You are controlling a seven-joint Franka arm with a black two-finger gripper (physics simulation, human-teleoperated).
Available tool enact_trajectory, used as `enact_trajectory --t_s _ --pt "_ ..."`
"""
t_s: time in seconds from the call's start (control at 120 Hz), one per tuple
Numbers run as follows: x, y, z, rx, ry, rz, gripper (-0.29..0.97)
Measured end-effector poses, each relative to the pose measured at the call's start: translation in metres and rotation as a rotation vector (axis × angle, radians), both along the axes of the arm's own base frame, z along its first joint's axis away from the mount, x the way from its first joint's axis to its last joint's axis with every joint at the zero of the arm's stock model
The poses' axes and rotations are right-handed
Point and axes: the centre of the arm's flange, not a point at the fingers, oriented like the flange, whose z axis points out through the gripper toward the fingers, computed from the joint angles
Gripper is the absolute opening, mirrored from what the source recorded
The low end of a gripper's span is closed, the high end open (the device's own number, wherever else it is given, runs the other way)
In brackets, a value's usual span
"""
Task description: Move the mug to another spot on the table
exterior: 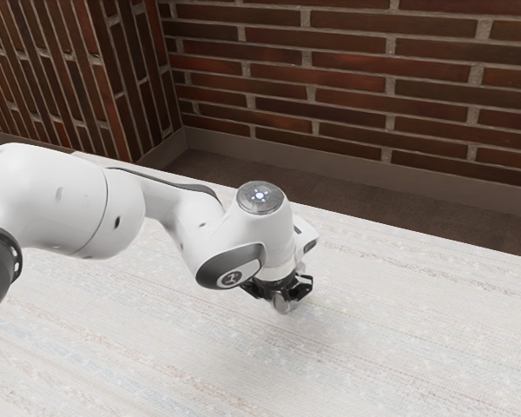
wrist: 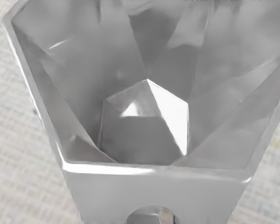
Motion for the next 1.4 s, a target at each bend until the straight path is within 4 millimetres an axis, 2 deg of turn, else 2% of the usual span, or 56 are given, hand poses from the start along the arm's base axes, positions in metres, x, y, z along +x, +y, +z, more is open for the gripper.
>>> enact_trajectory --t_s 0.183,0.483,0.667,0.767,0.908,0.975,1.058,1.133,1.4 --pt "-0.004 0.001 -0.005 0.008 0.014 0.006 -0.04" --pt "-0.004 0.002 -0.004 0.004 0.004 0.022 -0.06" --pt "-0.021 0.011 -0.006 -0.023 -0.005 0.042 -0.06" --pt "-0.028 0.015 0.004 -0.052 -0.026 0.054 -0.06" --pt "-0.04 0.022 0.032 -0.052 -0.085 0.022 -0.05" --pt "-0.051 0.032 0.044 -0.029 -0.117 -0.008 -0.05" --pt "-0.066 0.054 0.057 0.017 -0.163 -0.039 -0.05" --pt "-0.075 0.074 0.062 0.06 -0.197 -0.05 -0.05" --pt "-0.09 0.154 0.036 0.11 -0.238 0.014 -0.05"
